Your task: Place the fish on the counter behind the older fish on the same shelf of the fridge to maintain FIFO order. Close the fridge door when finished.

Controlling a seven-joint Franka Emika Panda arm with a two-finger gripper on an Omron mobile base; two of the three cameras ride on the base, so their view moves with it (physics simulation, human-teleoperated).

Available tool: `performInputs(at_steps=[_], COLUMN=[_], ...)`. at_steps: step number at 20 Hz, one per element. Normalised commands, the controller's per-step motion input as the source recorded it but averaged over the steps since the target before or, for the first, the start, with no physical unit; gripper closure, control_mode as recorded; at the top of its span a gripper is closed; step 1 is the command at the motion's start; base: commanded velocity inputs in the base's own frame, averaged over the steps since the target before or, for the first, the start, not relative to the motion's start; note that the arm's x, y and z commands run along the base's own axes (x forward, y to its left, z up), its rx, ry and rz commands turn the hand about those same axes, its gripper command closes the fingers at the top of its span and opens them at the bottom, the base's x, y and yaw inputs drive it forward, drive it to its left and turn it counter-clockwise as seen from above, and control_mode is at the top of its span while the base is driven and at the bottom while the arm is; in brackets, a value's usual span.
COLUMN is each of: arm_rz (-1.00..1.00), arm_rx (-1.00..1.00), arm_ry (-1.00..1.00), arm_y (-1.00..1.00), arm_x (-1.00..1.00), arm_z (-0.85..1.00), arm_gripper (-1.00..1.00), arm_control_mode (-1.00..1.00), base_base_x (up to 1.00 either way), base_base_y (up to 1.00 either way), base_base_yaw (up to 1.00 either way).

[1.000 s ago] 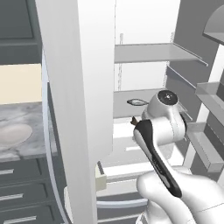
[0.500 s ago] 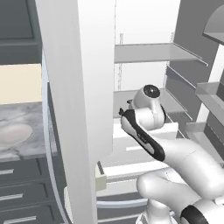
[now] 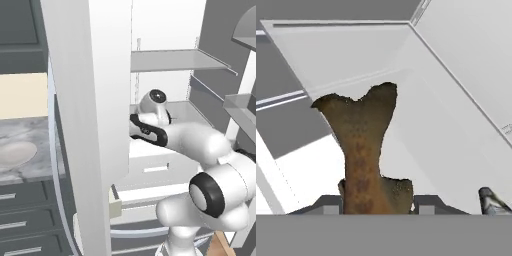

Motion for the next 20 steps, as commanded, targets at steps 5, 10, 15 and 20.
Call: performInputs(at_steps=[5, 10, 15, 20], arm_rz=[0.04, 0.00, 0.01, 0.03], arm_rx=[-0.05, -0.10, -0.05, -0.06], arm_ry=[-0.11, -0.13, -0.07, 0.04], arm_y=[0.07, 0.17, 0.00, 0.01], arm_x=[0.64, 0.53, 0.74, 0.68], arm_z=[-0.03, -0.06, -0.04, -0.03], arm_gripper=[1.00, 1.00, 1.00, 1.00], arm_control_mode=[-1.00, -1.00, -1.00, -1.00], base_base_x=[0.00, 0.00, 0.00, 0.00], base_base_y=[0.00, 0.00, 0.00, 0.00], base_base_yaw=[0.00, 0.00, 0.00, 0.00])
